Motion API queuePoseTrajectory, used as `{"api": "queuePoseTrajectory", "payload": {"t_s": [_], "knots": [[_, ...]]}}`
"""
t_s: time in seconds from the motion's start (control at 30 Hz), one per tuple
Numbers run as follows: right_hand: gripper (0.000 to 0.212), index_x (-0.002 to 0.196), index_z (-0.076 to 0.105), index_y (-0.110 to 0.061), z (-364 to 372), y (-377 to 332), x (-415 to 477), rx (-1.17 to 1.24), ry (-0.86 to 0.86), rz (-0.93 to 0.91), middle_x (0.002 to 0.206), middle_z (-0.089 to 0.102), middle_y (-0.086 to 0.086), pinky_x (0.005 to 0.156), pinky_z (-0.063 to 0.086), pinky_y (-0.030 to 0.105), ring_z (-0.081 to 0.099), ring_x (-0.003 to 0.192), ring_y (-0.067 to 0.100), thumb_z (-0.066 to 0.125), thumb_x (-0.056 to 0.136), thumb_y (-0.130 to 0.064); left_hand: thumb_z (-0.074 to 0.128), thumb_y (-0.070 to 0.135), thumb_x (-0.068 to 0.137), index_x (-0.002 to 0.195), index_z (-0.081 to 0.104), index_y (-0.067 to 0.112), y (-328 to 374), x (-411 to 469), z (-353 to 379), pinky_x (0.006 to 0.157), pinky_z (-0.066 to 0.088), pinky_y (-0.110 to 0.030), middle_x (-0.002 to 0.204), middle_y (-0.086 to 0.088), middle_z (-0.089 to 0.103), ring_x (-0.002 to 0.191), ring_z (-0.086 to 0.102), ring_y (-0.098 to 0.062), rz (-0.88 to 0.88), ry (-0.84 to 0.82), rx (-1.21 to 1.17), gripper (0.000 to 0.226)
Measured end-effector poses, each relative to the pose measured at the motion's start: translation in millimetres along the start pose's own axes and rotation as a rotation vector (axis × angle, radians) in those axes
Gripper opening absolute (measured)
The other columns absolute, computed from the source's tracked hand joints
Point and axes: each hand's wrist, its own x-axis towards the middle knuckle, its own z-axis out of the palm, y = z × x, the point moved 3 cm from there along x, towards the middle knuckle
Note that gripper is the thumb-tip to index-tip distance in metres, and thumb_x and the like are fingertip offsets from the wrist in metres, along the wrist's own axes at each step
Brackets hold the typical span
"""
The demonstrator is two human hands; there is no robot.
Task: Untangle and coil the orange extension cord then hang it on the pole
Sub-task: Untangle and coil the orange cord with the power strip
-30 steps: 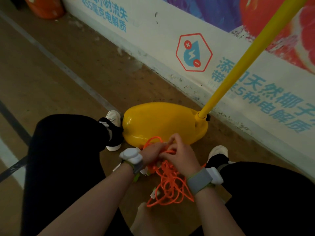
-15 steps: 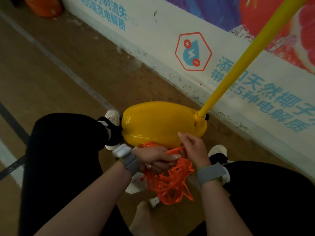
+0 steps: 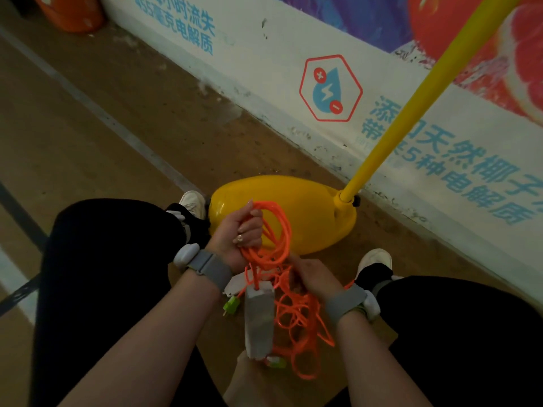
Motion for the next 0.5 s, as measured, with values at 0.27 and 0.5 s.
{"api": "queuePoseTrajectory", "payload": {"t_s": [0.27,0.5], "knots": [[0.038,0.056,0.055,-0.022,0,42,9,-0.328,-0.054,0.078,0.049,0.055,-0.011,0.055,0.04,0.013,0.054,0.055,0.005,0.056,0.094,-0.026,0.031,0.036,0.102,0.072,0.042,0.015,31,-3,-4,0.028,0.022,-0.014,0.04,0.008,0.03,0.026,0.024,-0.003,0.406,0.297,0.158,0.038],[0.044,0.063,0.054,-0.02,13,0,-4,-0.275,-0.071,-0.052,0.058,0.053,-0.002,0.061,0.038,0.027,0.052,0.053,0.003,0.037,0.101,-0.037,0.043,0.039,0.099,0.059,0.039,0.02,42,-9,-32,0.039,0.026,-0.021,0.044,0.006,0.035,0.036,0.029,-0.007,0.711,0.872,0.44,0.045]]}}
